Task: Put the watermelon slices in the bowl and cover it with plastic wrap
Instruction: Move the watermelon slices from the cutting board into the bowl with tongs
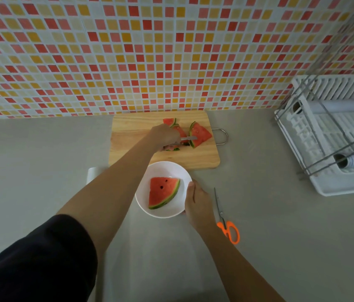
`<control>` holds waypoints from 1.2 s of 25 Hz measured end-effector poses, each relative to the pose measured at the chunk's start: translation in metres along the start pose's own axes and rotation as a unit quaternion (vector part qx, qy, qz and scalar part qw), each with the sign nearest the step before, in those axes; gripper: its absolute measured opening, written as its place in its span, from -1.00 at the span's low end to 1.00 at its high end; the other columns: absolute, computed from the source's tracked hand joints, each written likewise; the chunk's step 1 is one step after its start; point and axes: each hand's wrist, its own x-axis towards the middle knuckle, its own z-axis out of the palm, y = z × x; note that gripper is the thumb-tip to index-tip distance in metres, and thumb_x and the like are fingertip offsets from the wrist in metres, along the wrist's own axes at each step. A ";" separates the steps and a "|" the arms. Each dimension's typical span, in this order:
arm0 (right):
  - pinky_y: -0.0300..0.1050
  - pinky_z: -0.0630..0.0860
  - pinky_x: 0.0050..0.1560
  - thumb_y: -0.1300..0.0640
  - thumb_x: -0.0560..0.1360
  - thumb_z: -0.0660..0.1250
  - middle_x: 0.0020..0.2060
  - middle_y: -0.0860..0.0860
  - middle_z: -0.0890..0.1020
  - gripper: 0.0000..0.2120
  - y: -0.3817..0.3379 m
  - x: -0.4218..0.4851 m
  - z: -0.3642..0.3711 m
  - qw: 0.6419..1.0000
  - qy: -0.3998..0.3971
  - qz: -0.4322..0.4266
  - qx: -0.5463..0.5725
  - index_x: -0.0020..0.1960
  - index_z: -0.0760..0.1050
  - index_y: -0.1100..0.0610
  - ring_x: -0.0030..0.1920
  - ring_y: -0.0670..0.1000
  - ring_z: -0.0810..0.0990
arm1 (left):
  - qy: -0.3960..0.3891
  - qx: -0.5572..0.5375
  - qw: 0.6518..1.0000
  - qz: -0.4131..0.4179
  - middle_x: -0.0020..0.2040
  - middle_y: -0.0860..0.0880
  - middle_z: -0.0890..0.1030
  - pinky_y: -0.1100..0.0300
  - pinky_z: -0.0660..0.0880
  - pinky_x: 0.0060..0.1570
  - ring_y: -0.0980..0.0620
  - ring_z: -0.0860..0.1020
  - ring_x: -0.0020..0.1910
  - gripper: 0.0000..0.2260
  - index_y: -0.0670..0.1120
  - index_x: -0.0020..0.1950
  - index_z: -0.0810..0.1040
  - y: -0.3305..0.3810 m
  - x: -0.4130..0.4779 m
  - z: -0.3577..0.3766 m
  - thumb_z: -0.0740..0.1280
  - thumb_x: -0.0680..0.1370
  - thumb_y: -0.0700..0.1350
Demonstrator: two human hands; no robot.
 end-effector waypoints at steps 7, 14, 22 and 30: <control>-0.15 0.32 -0.24 0.07 0.61 -0.01 -0.29 -0.01 0.51 -0.72 -0.001 0.000 -0.001 1.000 0.006 0.006 -0.007 -0.12 0.43 0.10 -0.25 0.05 0.49 | 0.059 0.139 0.984 0.096 -0.39 -0.07 0.46 0.21 0.28 -0.48 0.04 0.35 -0.46 -0.64 -0.14 -0.40 0.35 0.006 0.002 -0.001 0.28 0.50 0.04; -0.29 0.22 -0.43 0.09 0.61 0.00 -0.36 -0.05 0.46 -0.75 0.000 0.001 -0.001 1.000 0.006 -0.005 -0.016 -0.16 0.38 0.05 -0.32 -0.02 0.44 | 0.133 0.143 0.978 0.067 -0.32 -0.06 0.50 0.20 0.28 -0.48 0.02 0.42 -0.40 -0.78 -0.17 -0.31 0.43 -0.006 0.016 -0.038 0.28 0.48 -0.08; -0.10 0.43 -0.23 0.08 0.61 -0.01 -0.25 0.00 0.54 -0.69 0.002 0.002 0.000 1.000 -0.001 -0.007 -0.001 -0.04 0.48 0.14 -0.21 0.05 0.53 | -0.001 -0.020 1.000 0.001 -0.60 0.03 0.46 0.30 0.16 -0.55 0.08 0.20 -0.62 -0.83 -0.16 -0.28 0.46 -0.037 0.028 -0.063 0.32 0.47 -0.12; -0.11 0.41 -0.26 0.07 0.61 -0.01 -0.27 0.00 0.53 -0.73 -0.001 0.001 -0.001 1.000 -0.011 0.003 0.002 -0.12 0.42 0.07 -0.23 0.05 0.52 | -0.054 -0.189 0.980 -0.026 -0.33 -0.02 0.47 0.35 0.12 -0.66 0.11 0.21 -0.50 -0.88 -0.20 -0.09 0.54 -0.058 0.047 -0.051 0.35 0.54 -0.14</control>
